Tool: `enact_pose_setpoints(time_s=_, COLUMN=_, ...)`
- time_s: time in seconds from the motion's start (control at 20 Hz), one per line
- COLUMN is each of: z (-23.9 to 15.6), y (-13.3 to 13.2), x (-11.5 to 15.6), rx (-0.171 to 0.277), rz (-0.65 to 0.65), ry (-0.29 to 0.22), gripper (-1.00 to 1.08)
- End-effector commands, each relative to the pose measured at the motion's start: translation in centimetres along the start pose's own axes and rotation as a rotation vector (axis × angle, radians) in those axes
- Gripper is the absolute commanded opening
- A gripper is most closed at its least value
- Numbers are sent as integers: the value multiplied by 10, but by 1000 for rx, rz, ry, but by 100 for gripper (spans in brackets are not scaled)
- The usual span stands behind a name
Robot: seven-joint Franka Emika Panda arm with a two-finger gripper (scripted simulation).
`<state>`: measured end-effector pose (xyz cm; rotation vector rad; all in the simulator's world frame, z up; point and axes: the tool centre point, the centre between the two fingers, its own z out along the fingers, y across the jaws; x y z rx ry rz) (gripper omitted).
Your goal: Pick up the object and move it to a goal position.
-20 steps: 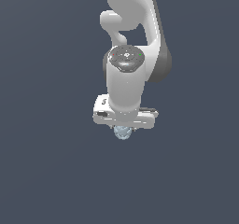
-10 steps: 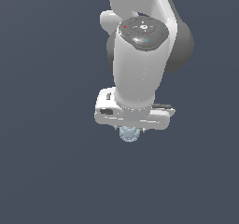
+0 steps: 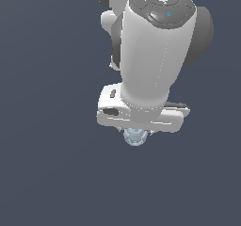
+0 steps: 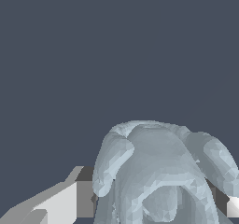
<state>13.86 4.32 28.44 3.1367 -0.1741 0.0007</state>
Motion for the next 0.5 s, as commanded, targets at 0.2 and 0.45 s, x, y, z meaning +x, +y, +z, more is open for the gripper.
enact_pose_setpoints(time_s=0.2, z=-8, y=-3, x=5, rx=0, rz=0, ry=0, gripper=-100)
enact_pose_setpoints(time_s=0.45, z=-10, y=-4, x=6, rx=0, rz=0, ry=0, gripper=-100)
